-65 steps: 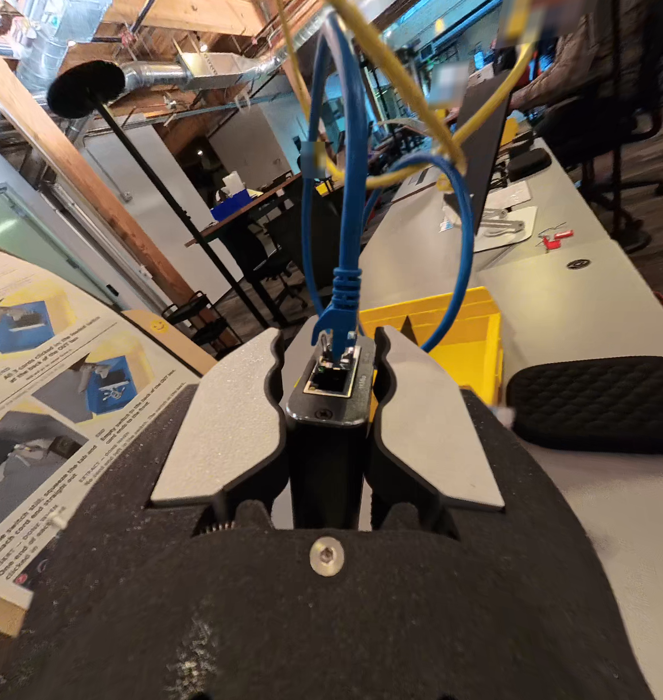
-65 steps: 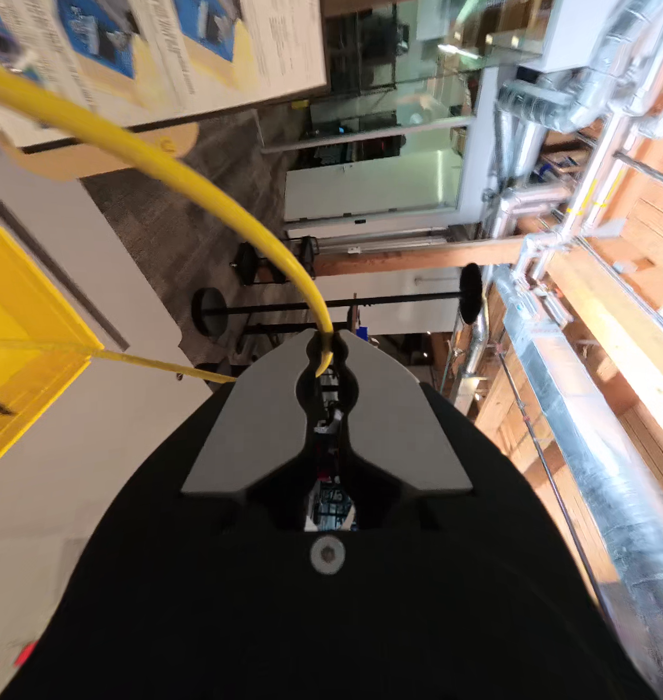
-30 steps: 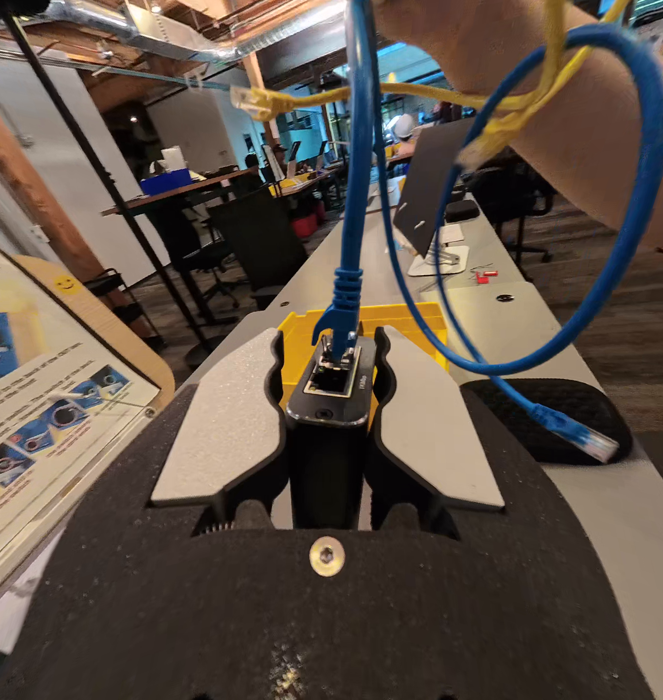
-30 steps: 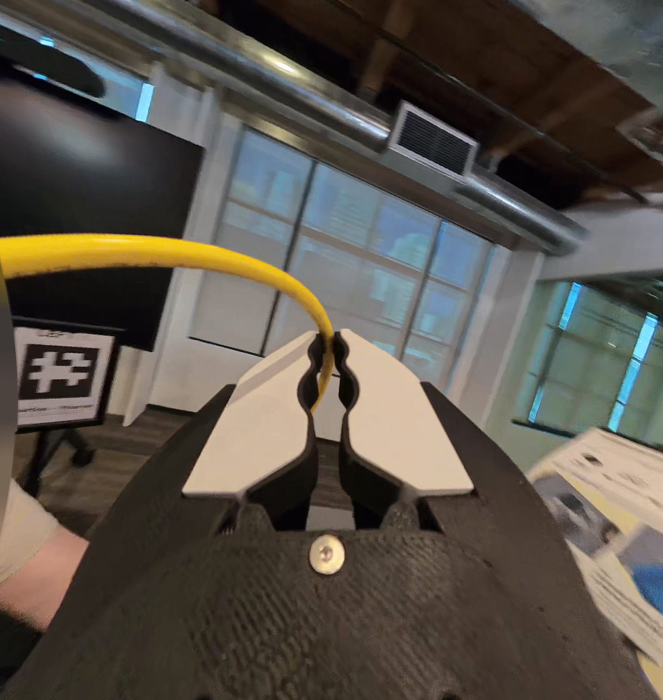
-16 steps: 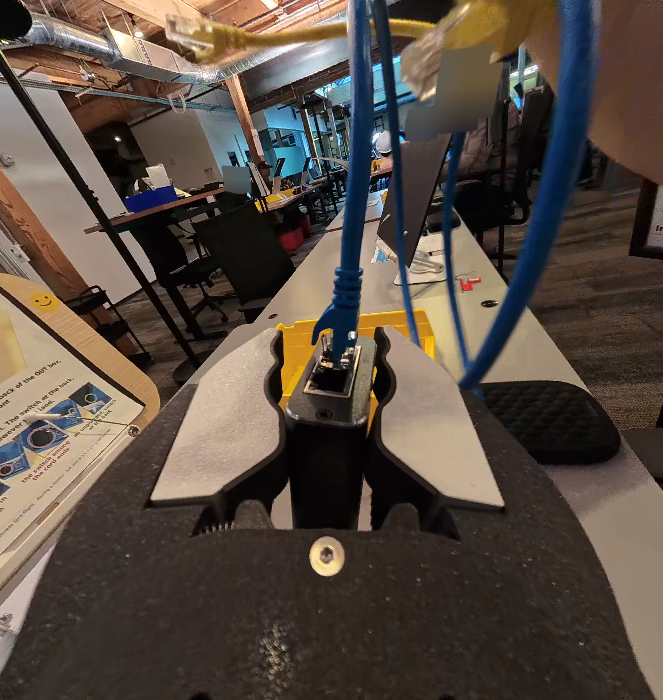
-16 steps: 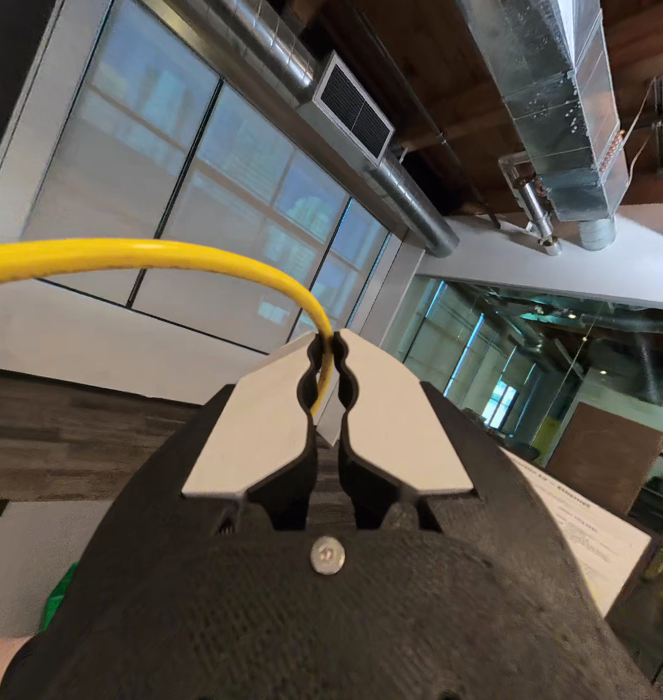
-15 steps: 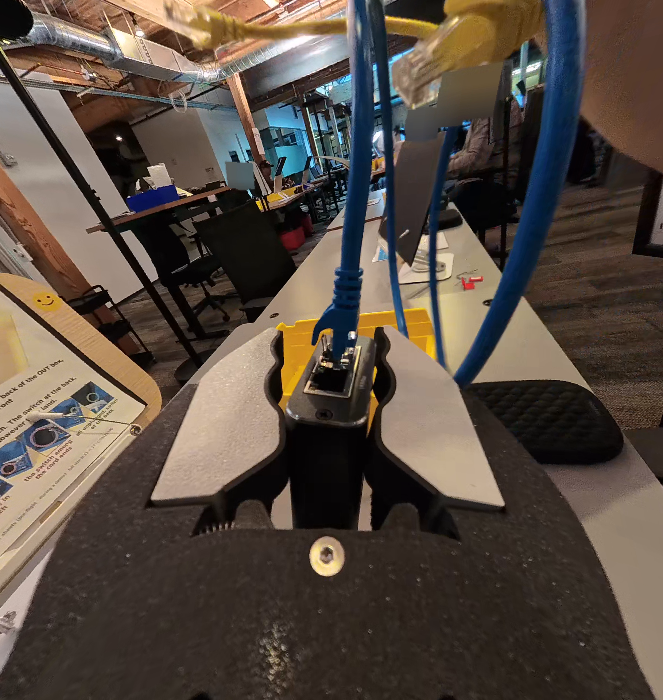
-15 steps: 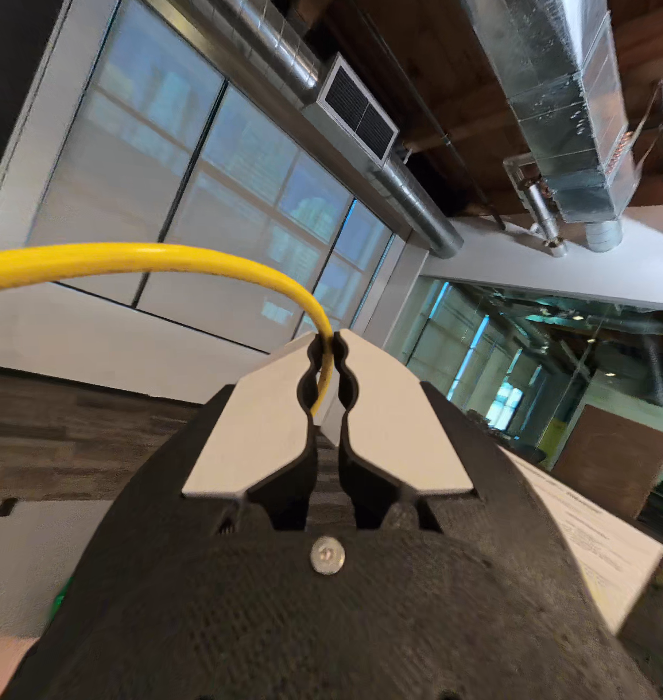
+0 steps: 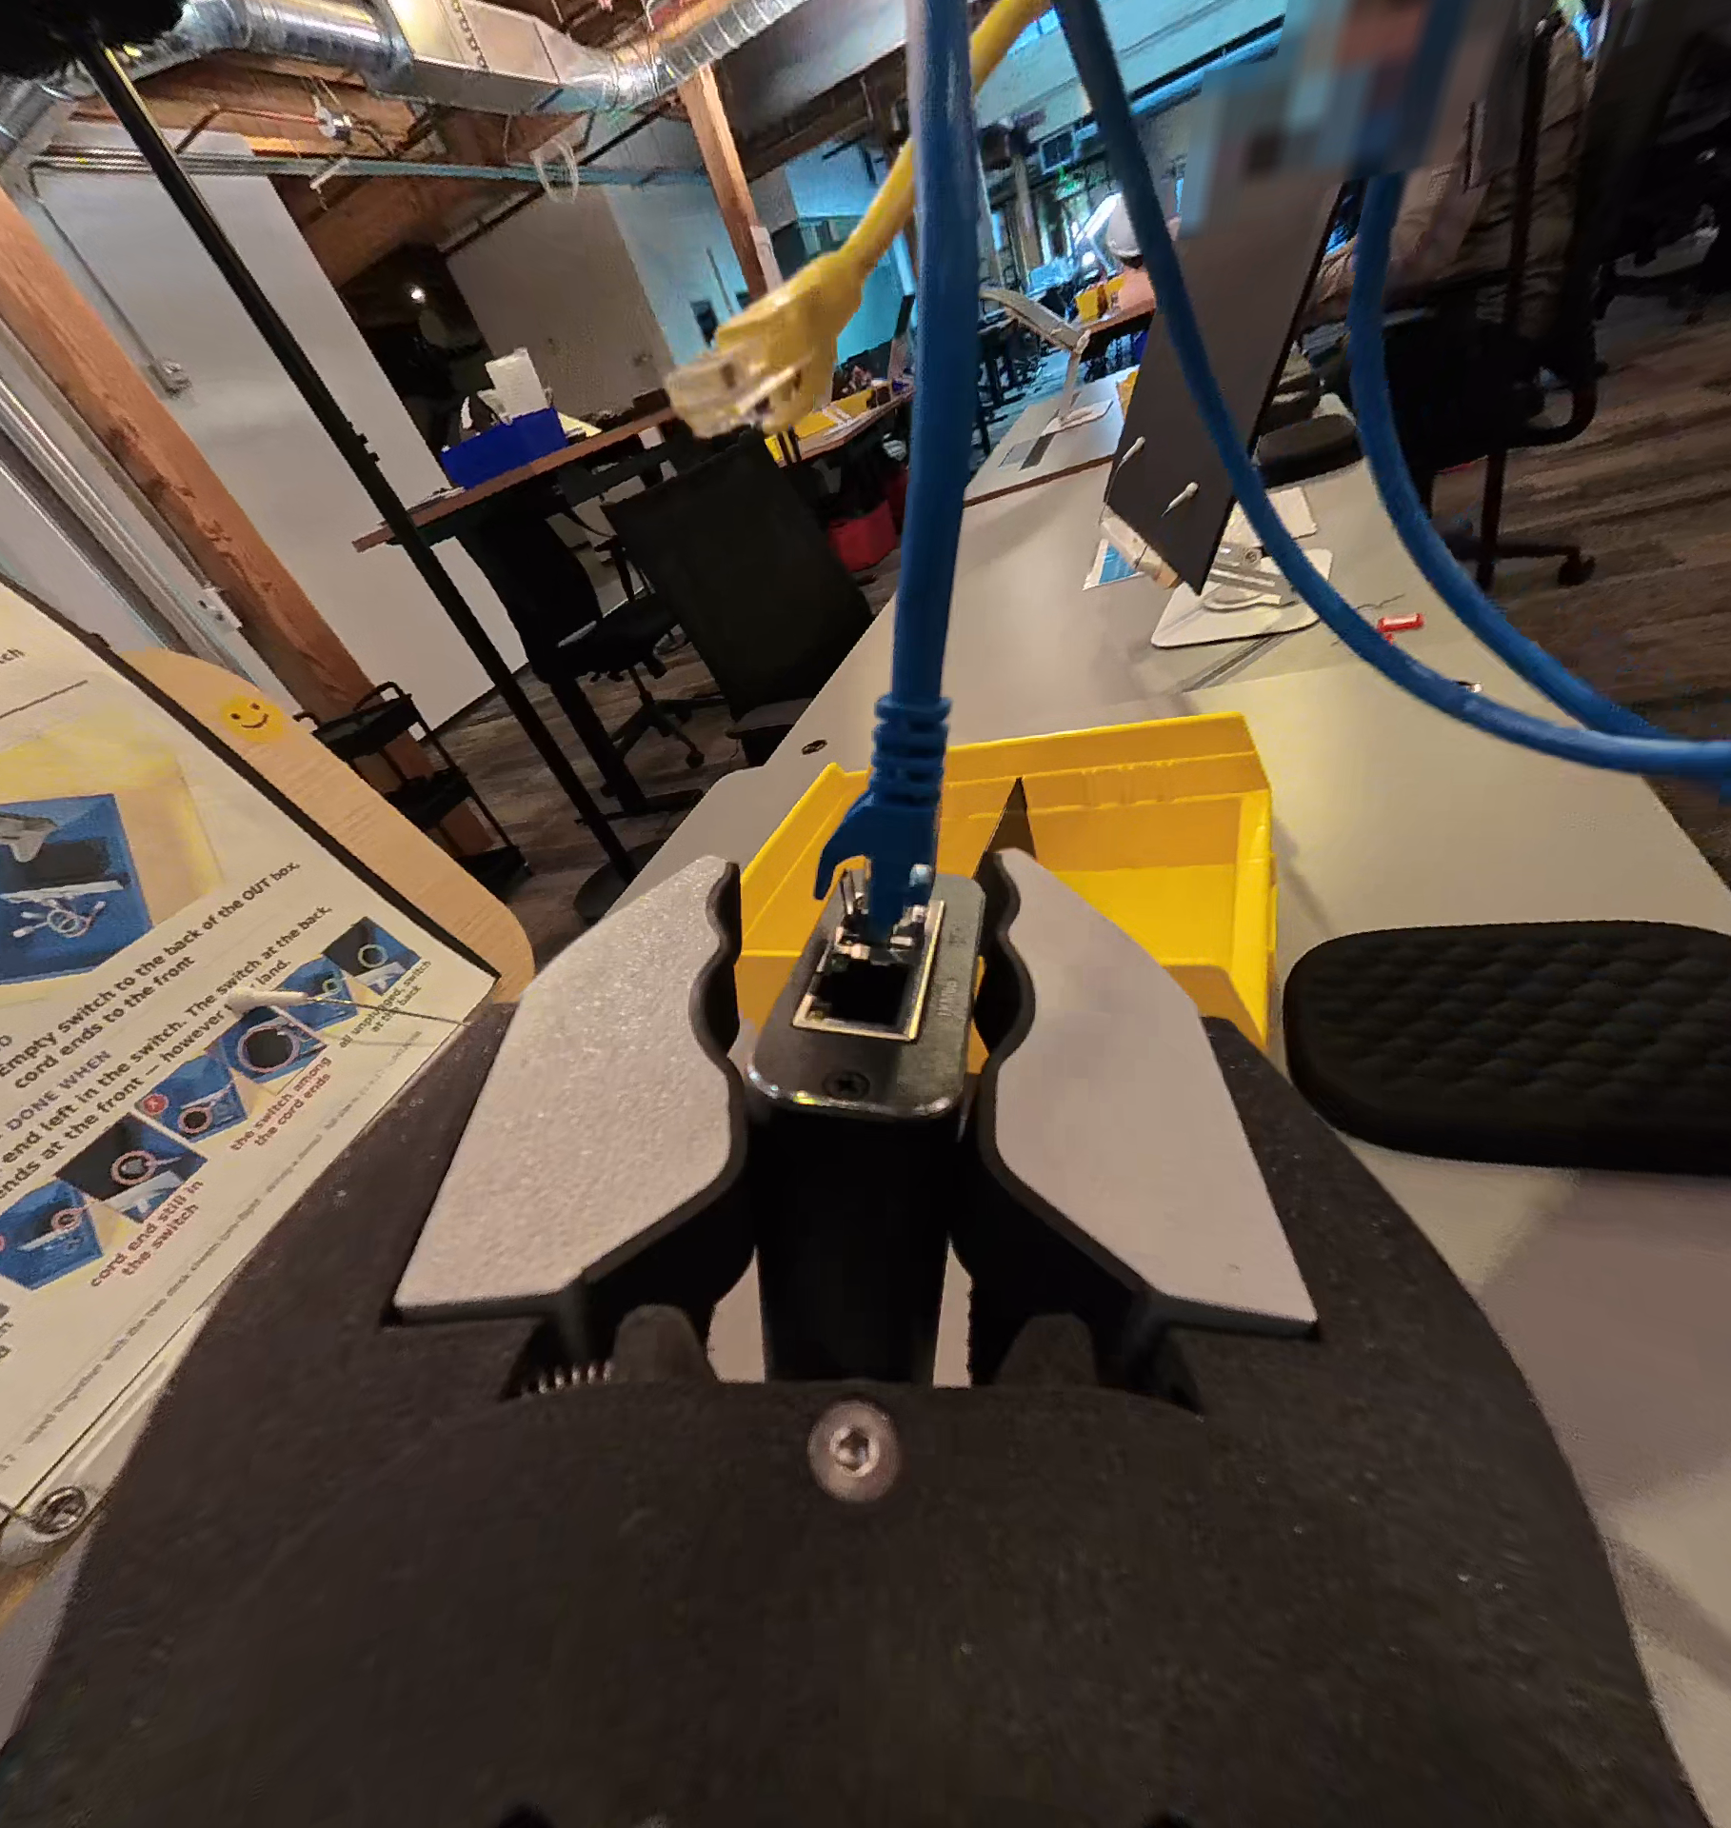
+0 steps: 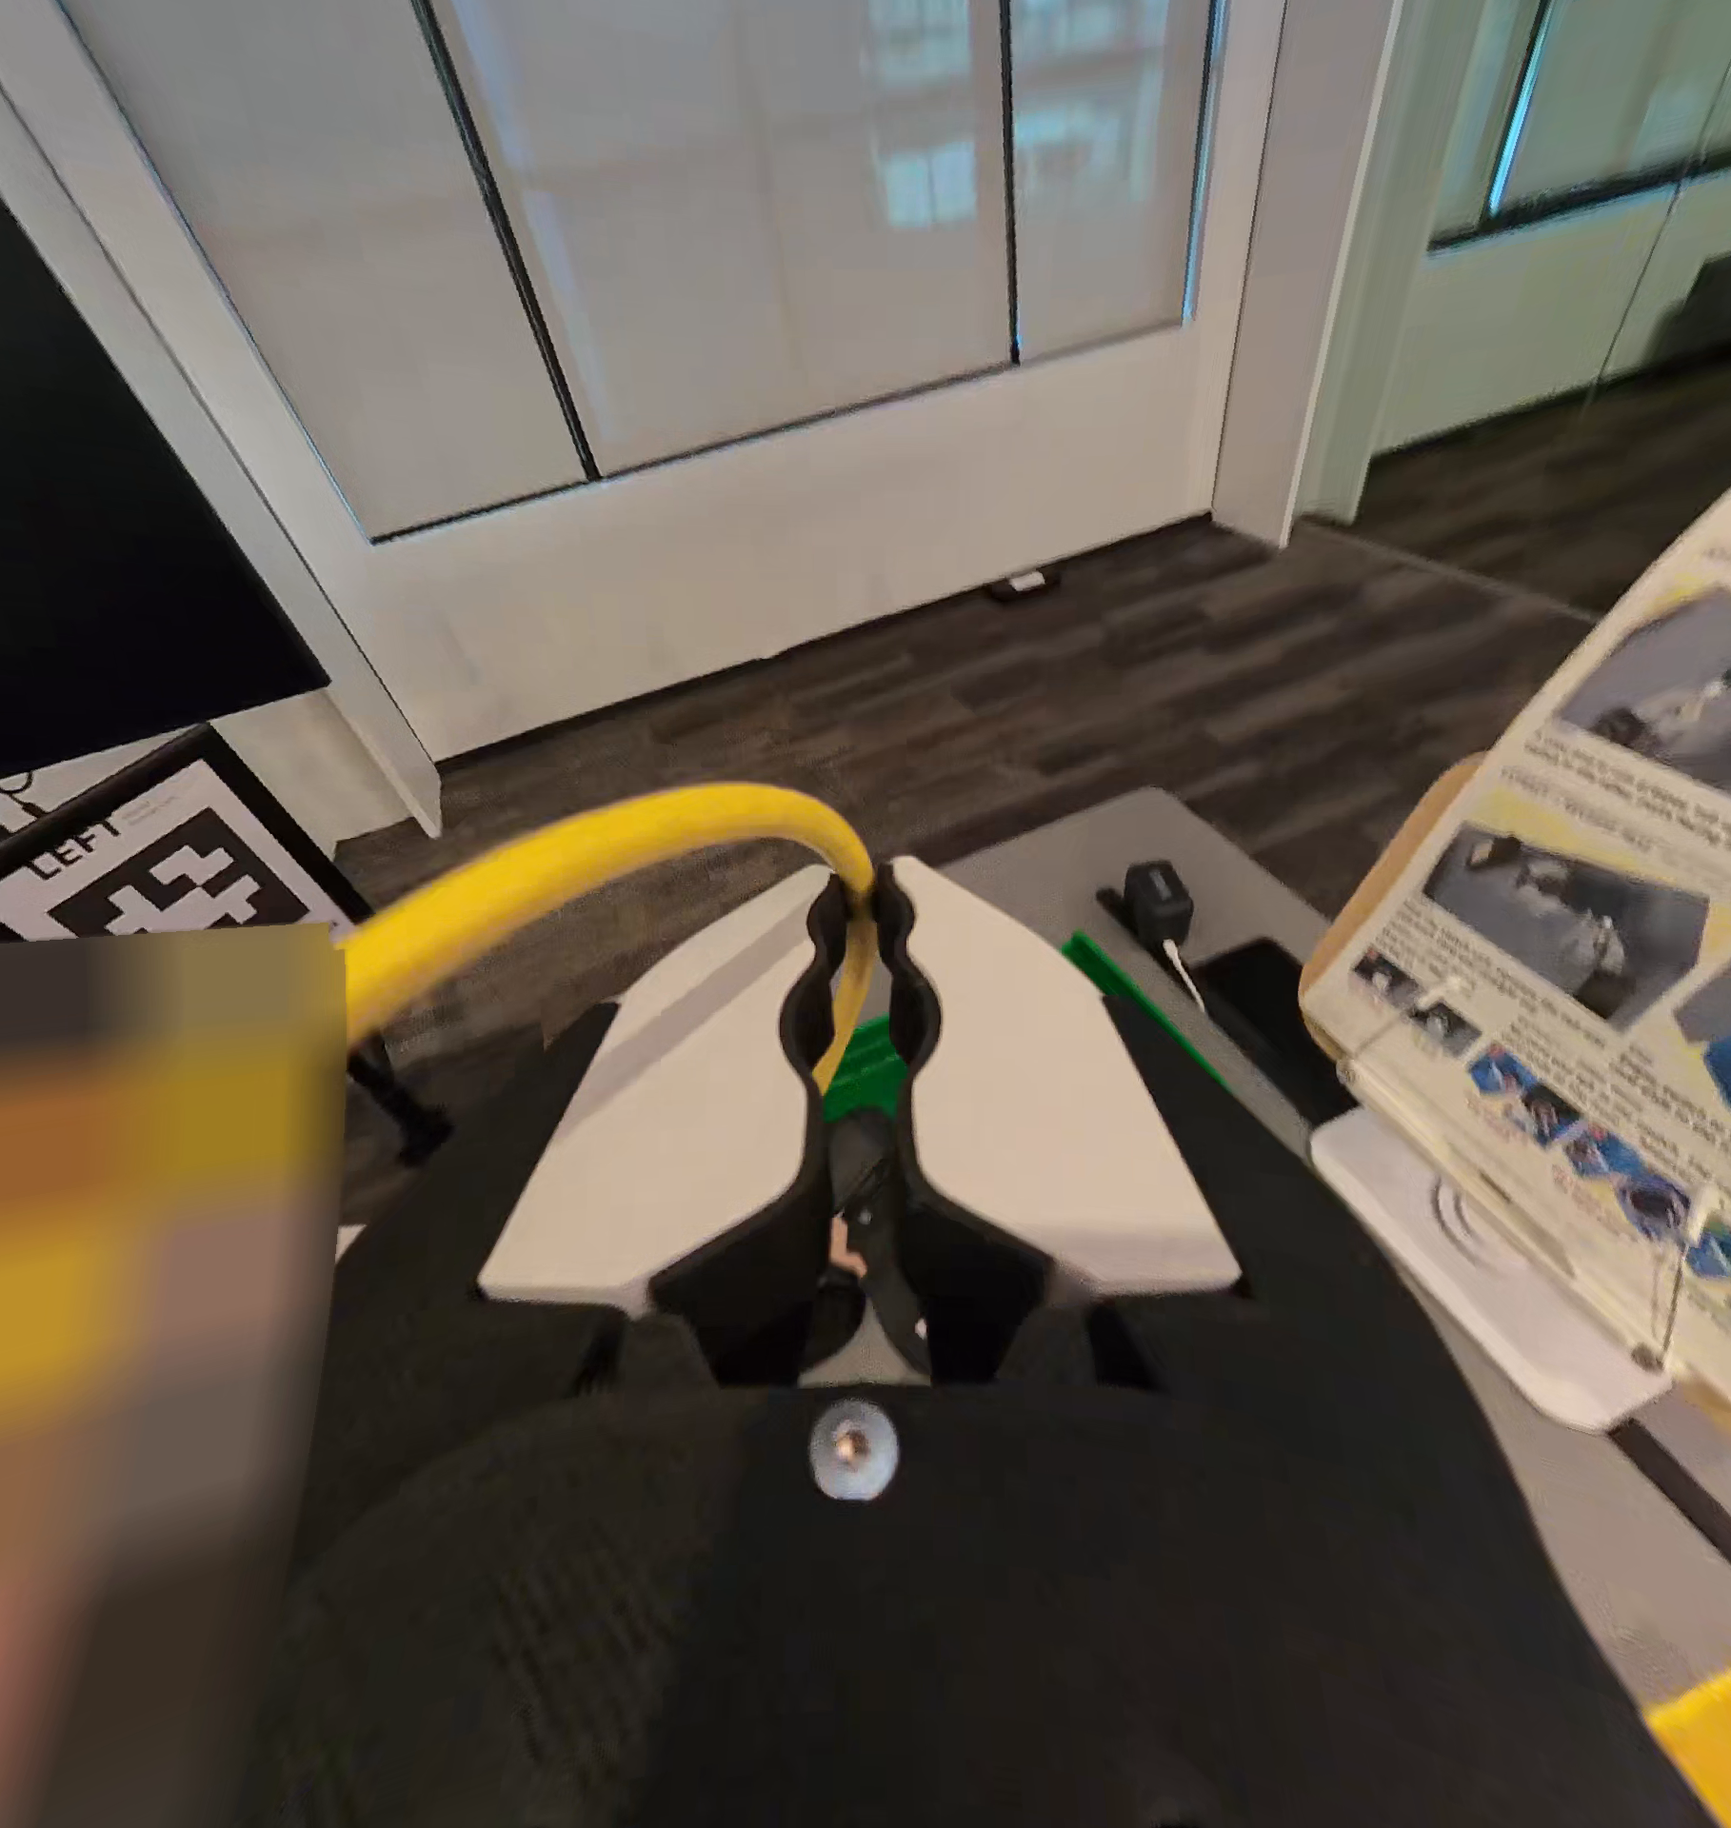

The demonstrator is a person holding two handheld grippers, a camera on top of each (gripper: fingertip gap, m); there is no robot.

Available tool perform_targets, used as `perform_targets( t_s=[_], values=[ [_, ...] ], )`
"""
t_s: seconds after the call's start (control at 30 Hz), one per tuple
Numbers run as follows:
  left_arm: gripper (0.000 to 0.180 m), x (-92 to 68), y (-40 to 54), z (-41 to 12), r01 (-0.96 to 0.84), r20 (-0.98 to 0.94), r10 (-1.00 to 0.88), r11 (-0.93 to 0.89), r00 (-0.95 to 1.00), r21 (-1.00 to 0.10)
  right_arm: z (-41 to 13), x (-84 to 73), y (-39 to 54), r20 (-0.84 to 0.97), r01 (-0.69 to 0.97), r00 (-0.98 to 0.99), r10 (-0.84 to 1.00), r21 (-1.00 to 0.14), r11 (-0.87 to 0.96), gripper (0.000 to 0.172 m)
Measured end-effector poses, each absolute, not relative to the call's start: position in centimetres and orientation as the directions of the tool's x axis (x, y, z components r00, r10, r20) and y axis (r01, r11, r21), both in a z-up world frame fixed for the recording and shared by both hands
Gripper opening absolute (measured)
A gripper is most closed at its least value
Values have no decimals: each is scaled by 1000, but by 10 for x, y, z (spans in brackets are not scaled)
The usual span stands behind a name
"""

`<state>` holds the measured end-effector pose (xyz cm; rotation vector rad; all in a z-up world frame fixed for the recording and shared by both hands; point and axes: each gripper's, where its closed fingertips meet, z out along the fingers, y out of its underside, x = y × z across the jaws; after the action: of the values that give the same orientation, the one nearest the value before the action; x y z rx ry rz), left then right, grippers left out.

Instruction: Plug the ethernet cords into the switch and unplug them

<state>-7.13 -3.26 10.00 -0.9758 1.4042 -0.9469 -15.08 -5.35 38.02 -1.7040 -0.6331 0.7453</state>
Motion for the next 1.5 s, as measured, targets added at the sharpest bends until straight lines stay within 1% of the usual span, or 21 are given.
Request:
perform_targets(
  t_s=[0.07,0.13,0.17,0.23,0.3,0.4,0.47,0.57,0.63,0.73,0.83,0.97,1.0,1.03,1.13,1.2,1.27,1.3,1.4,1.47,1.5],
  values=[
    [45,-69,-33,97,-52,-335,-942,336,-35,-940,375,-152,-59,-175,76,655,735,-953,-295,6],
    [45,-67,-34,95,-55,-335,-941,337,-38,-940,375,-151,-62,-152,100,668,729,-952,-290,6],
    [45,-67,-34,94,-60,-340,-940,341,-36,-938,372,-150,-63,-119,139,675,729,-949,-284,12],
    [45,-67,-33,94,-71,-355,-935,355,-24,-932,362,-148,-64,-45,218,677,734,-941,-258,7],
    [45,-69,-27,96,-87,-362,-932,360,10,-929,346,-147,-68,6,285,665,747,-927,-245,7],
    [45,-79,-11,102,-113,-369,-926,359,76,-926,316,-150,-76,123,397,611,782,-902,-168,6],
    [45,-90,4,108,-114,-356,-926,342,129,-933,286,-157,-89,238,499,515,823,-864,-62,7],
    [45,-104,18,116,-87,-322,-934,312,156,-946,217,-168,-111,454,676,319,832,-724,137,7],
    [45,-108,23,116,-84,-328,-931,318,158,-944,164,-170,-118,537,758,237,810,-623,192,7],
    [45,-111,30,114,-106,-355,-919,341,173,-934,100,-169,-111,651,801,212,729,-543,253,7],
    [45,-112,32,111,-136,-440,-881,421,173,-897,59,-168,-100,759,793,235,608,-511,332,7],
    [45,-112,32,114,-141,-527,-826,508,201,-850,9,-156,-78,853,869,225,471,-394,299,6],
    [45,-111,31,113,-146,-550,-810,530,203,-835,-4,-152,-73,859,889,222,462,-373,266,6],
    [45,-110,30,112,-160,-577,-791,554,204,-817,-15,-149,-69,854,894,235,464,-377,241,6],
    [45,-104,30,103,-236,-651,-735,609,190,-757,-45,-136,-68,807,913,249,536,-380,148,9],
    [45,-98,28,95,-278,-695,-699,643,169,-714,-60,-138,-80,736,902,258,626,-416,118,31],
    [45,-92,24,87,-307,-720,-679,661,143,-685,-64,-138,-94,659,885,270,702,-457,88,46],
    [45,-88,23,83,-319,-726,-675,665,131,-676,-63,-137,-101,624,880,268,734,-468,76,48],
    [45,-80,23,70,-354,-735,-671,667,97,-655,-44,-128,-119,568,870,235,789,-484,89,46],
    [45,-77,25,63,-371,-735,-672,664,85,-650,-22,-114,-121,616,886,198,762,-446,130,42],
    [45,-76,26,61,-376,-735,-673,662,82,-648,-13,-104,-120,646,906,175,743,-402,136,41]
  ],
)
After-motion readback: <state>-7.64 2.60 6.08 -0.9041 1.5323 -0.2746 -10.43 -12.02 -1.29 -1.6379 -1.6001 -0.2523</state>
